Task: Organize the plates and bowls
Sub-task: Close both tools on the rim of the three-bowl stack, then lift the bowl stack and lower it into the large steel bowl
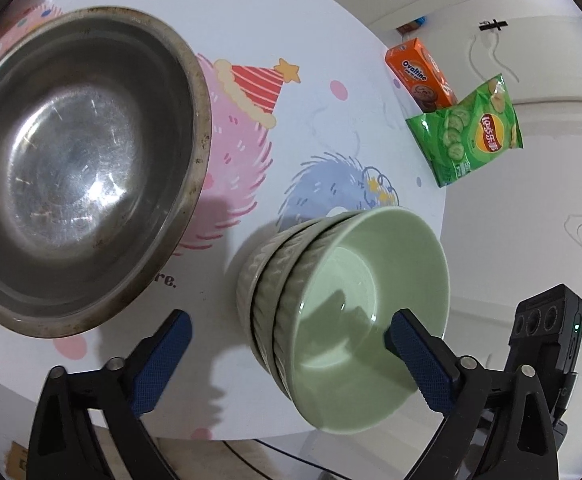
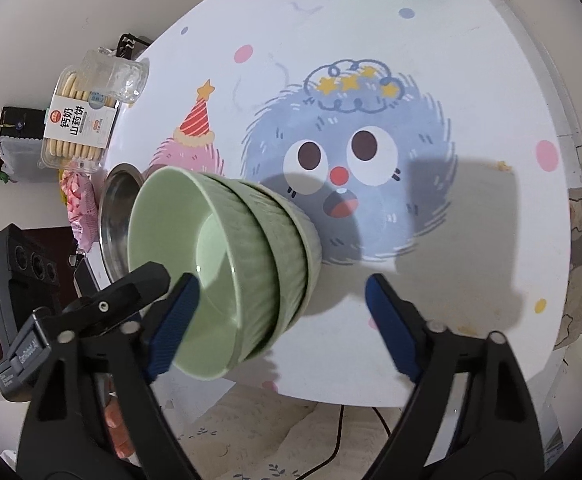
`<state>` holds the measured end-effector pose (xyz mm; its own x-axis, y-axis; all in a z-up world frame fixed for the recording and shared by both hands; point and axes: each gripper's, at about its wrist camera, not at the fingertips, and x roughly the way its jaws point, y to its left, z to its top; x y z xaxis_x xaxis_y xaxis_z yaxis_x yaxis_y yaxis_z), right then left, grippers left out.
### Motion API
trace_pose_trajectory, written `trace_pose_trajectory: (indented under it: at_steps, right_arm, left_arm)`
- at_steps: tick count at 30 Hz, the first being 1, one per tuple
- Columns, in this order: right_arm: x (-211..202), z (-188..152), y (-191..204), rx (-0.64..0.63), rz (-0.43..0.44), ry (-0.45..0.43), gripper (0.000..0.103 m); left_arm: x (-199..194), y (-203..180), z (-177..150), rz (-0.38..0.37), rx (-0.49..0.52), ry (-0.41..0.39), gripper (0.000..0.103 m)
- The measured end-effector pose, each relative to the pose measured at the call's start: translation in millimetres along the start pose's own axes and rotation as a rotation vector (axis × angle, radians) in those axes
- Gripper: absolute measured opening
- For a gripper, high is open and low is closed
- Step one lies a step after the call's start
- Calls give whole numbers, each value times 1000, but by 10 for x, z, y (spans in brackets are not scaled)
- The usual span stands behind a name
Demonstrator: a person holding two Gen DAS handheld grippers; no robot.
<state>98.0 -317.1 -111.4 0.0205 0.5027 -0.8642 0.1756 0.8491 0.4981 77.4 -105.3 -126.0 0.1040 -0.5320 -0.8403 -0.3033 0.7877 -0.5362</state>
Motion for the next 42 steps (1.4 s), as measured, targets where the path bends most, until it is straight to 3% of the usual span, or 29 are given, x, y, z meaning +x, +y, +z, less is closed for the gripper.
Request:
trace_pose_trajectory:
  at_steps: [2,4,9,11,23,42]
  right_arm:
    - [44,14,-14,-8,-2,16,59]
    - [78,23,-39,-10,6,25,50]
    - [156,44,-109,2,45,42,47]
    - [164,44,-106,-5,39,45,38]
    - [252,82,-67,-33,24,93,36]
    - [159,19,-32,-59,-31,85,35]
  left_arm:
    - [38,15,2,-10,-13,15,78]
    - [76,23,-2,-12,-19,25,59]
    - [122,67,-4,-5,-30,35,46]
    - [123,88,-3,1,-28,36,40]
    - [98,127,6,-17,-40,38,36]
    - [118,-21,-1,22,12,58,28]
